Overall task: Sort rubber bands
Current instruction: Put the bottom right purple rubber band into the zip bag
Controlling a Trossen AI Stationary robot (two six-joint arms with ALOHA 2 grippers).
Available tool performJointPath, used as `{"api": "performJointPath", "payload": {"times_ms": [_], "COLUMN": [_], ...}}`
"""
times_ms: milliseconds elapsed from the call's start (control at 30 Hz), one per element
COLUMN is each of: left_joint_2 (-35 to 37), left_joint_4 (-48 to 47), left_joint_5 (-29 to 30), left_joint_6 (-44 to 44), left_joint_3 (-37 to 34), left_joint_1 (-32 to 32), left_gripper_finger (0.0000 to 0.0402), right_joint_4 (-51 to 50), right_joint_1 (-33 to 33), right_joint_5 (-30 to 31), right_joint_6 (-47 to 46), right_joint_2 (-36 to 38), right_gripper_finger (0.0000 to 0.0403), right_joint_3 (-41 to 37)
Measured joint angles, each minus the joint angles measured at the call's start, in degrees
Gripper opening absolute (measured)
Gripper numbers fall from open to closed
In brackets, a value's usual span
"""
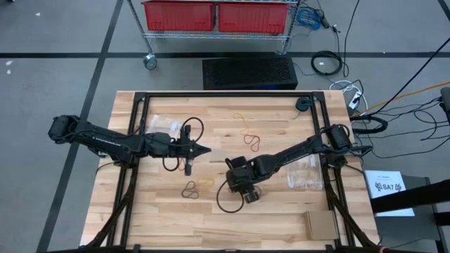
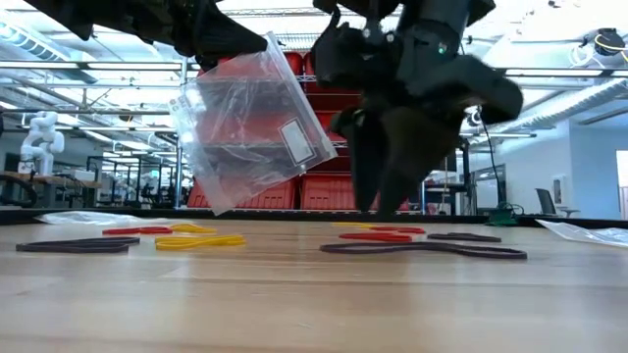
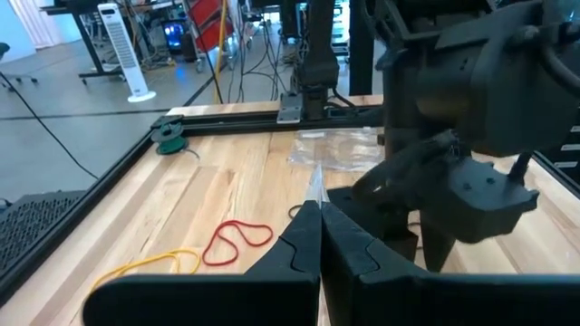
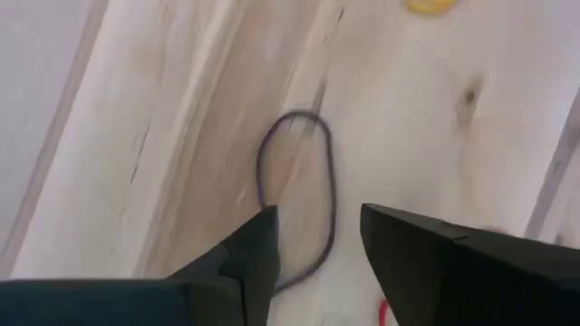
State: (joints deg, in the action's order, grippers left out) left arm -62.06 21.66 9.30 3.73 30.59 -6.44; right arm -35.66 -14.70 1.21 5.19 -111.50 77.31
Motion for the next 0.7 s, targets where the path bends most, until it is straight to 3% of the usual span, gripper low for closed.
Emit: {"api": "performJointPath", "payload": {"times_ms": [200,367,500,700], "left_joint_2": [0.0,0.0,0.0,0.0], "left_joint_4": [-0.1,0.0,0.0,0.2], "left_joint_5": [0.0,0.0,0.0,0.0], "left_joint_6": [0.0,0.0,0.0,0.0], "left_joint_3": [0.0,0.0,0.0,0.0], "left_joint_1": [0.0,0.0,0.0,0.0], "left_gripper_finger": [0.0,0.0,0.0,0.0], "right_joint_4": [-13.4,-19.8,-18.4,-12.2], "right_joint_1": [0.0,-0.2,-0.7,-1.1], "right_joint_5": [-0.3,-2.5,-6.0,-11.3], "right_joint_6": [0.0,-1.2,-2.0,-4.6], "right_joint_2": [0.1,0.2,0.2,0.6], "right_gripper_finger": [0.0139,0.0077,0.001,0.0006], "right_joint_3": [1.2,-1.5,-5.5,-7.0]}}
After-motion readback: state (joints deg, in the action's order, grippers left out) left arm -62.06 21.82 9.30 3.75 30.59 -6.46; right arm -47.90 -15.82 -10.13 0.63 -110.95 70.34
